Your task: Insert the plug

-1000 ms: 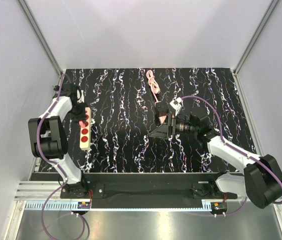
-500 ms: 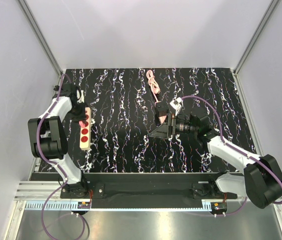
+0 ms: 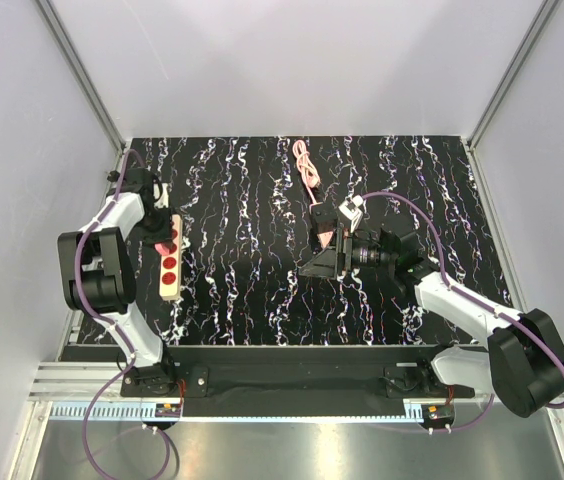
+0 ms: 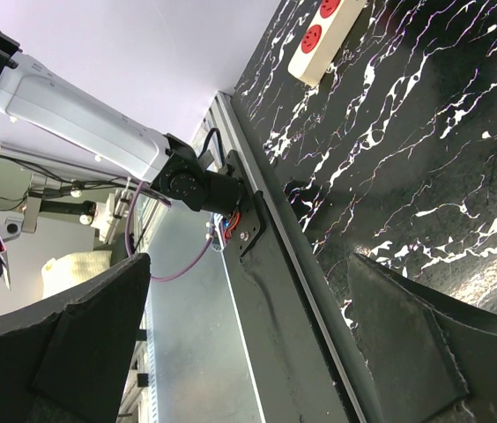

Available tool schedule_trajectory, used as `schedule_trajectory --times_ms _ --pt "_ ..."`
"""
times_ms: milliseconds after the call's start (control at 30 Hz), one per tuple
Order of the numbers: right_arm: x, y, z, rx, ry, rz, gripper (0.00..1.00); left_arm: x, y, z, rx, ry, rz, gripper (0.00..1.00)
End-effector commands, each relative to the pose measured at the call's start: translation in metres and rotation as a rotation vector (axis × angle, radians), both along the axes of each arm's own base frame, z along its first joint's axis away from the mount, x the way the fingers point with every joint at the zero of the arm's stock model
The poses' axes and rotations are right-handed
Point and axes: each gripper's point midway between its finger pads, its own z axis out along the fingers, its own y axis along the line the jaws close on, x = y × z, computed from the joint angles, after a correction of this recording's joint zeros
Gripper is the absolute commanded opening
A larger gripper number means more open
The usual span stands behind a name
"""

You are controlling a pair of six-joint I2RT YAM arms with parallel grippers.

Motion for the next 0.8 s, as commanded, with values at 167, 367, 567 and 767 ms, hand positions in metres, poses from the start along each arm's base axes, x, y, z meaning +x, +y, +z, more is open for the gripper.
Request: schedule_trajectory --times_ms 167,367,567,767 --pt "0.0 0.0 0.013 0.035 -0.055 0.009 1.0 -0.009 0.03 -0.014 0.116 0.062 0.009 0.37" --pt "0.0 0.0 0.012 0.035 -0.054 0.009 1.0 -0.002 0.031 -0.002 0.138 0.053 0.008 0.38" --pt "-0.001 0.0 0.012 0.036 -0.053 0.01 1.0 0.0 0.031 0.012 0.163 0.053 0.0 0.38" --pt "-0.001 0.0 0.012 0.037 -0.055 0.009 1.0 0.001 0.029 0.019 0.169 0.056 -0.005 0.33"
